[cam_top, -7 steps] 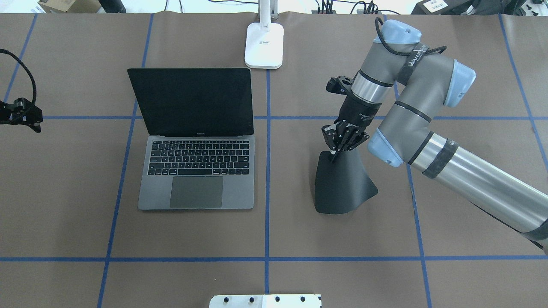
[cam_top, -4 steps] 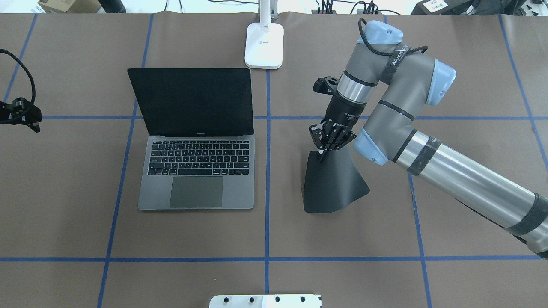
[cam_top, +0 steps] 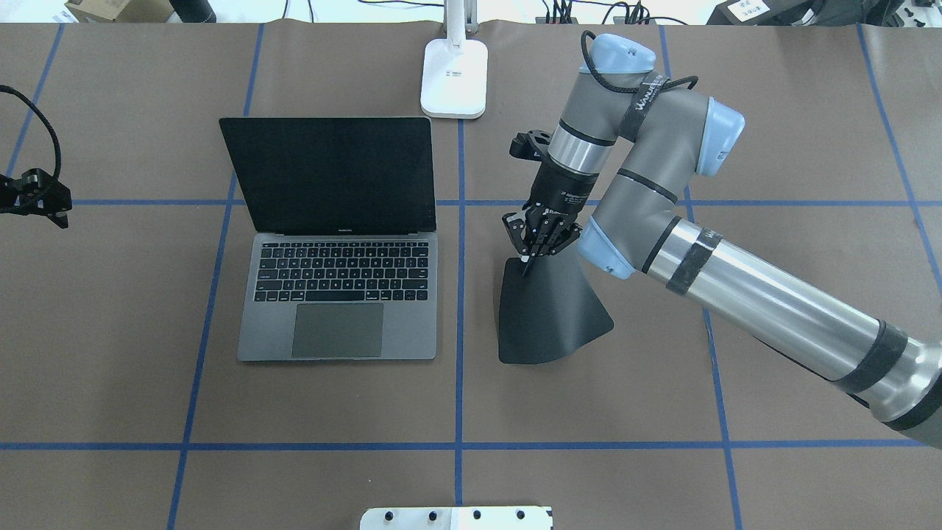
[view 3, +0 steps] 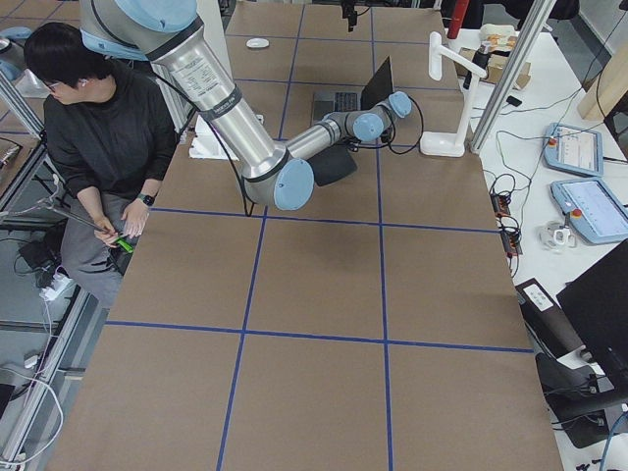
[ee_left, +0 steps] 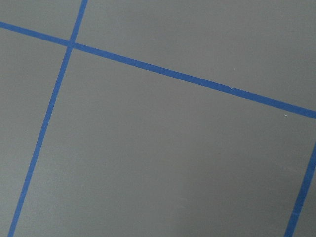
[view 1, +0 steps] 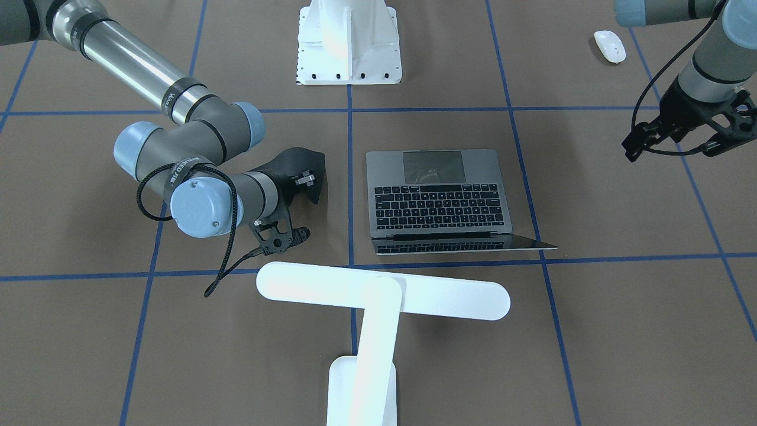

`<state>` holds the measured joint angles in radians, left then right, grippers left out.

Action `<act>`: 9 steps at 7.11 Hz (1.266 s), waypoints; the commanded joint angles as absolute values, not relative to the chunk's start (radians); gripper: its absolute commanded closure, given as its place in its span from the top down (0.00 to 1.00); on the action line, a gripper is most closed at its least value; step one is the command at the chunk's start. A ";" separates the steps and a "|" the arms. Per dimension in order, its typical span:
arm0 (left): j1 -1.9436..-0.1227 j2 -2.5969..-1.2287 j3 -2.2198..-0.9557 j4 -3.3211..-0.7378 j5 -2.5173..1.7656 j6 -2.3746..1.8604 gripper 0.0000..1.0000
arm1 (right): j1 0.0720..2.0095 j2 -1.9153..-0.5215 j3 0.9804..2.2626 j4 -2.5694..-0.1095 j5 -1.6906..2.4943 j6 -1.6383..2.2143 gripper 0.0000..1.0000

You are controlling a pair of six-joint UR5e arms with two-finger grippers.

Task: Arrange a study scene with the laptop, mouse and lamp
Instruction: 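Move the black mouse pad with the right gripper beside the laptop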

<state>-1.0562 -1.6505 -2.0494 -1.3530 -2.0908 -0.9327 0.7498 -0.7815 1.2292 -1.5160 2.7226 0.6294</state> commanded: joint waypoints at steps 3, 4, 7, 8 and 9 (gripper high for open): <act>-1.057 -1.651 -2.043 -1.353 -2.091 -0.934 1.00 | 0.738 -0.736 1.148 -1.486 2.700 0.630 0.00; -1.057 -1.651 -2.043 -1.353 -2.088 -0.934 1.00 | 0.736 -0.732 1.144 -1.486 2.677 0.630 0.00; -1.057 -1.651 -2.040 -1.353 -2.085 -0.933 1.00 | 0.726 -0.713 1.114 -1.470 2.643 0.630 0.00; -1.057 -1.651 -2.036 -1.354 -2.086 -0.933 1.00 | 0.723 -0.713 1.091 -1.432 2.642 0.630 0.00; -1.057 -1.651 -2.034 -1.355 -2.086 -0.933 1.00 | 0.721 -0.713 1.079 -1.416 2.640 0.630 0.00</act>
<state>-1.0568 -1.6506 -2.0369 -1.3540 -2.0859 -0.9329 0.7238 -0.7140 1.0964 -1.4421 2.6436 0.6303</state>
